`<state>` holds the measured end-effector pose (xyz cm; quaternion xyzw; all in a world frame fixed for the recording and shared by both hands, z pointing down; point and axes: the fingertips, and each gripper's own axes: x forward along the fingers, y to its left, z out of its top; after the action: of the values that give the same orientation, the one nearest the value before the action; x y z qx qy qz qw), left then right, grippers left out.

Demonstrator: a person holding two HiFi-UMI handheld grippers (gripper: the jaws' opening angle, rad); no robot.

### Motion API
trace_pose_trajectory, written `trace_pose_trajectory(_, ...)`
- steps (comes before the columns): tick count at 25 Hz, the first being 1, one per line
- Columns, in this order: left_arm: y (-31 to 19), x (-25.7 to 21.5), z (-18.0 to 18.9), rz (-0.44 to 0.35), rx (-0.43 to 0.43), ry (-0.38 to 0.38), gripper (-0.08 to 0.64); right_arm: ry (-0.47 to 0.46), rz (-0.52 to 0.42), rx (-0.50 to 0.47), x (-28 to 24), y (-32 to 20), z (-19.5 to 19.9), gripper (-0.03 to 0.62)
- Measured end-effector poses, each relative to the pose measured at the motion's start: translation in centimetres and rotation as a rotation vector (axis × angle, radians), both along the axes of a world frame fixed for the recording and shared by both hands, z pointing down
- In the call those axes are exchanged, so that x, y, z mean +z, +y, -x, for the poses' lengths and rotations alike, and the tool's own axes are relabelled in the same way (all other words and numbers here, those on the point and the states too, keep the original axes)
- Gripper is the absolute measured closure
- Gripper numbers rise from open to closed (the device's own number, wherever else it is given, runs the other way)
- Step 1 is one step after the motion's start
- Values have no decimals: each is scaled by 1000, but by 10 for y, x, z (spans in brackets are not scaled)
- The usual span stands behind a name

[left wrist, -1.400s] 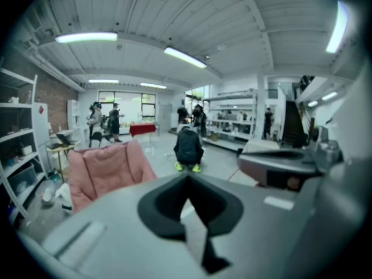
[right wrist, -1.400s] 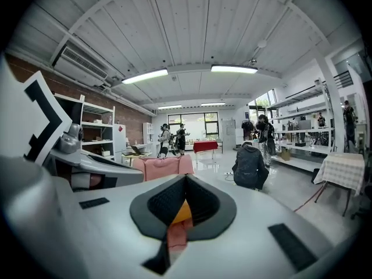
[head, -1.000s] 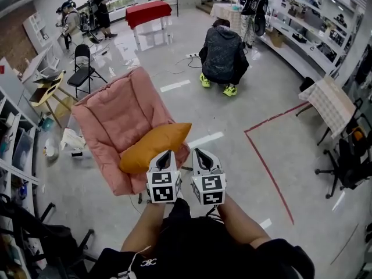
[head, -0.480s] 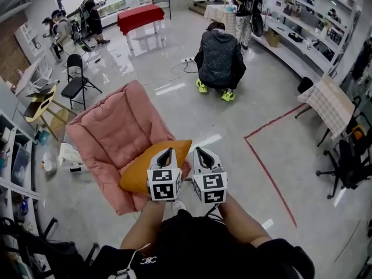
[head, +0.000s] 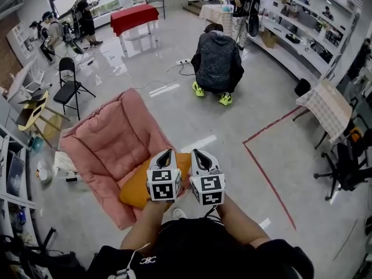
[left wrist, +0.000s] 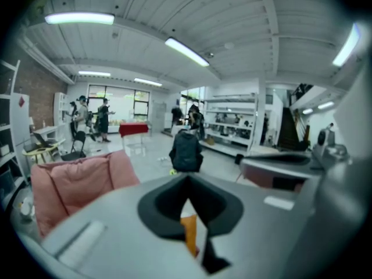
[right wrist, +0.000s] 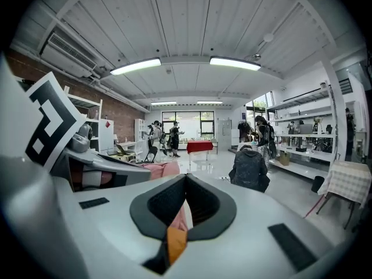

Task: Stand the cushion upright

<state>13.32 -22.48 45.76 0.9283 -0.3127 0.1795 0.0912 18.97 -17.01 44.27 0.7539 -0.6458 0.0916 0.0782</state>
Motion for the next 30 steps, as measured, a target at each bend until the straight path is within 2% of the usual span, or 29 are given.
trace_pose_trajectory(7,-36,10,0,36,-6,15,563,11,40,-9,8,-36,0,595)
trace_pose_trajectory(16,-62,21,-11,54,-61,6,563,17,63,-90,17,-65,-6,595)
trace_pose_trajectory(25,-79,17,-13,40,-232,-4,563,2,57,-248,12,-101,-27,595)
trace_pose_trajectory(30,-80,25,13,53,-358,-29,563,-21,77,-360,18,-114,-11,595)
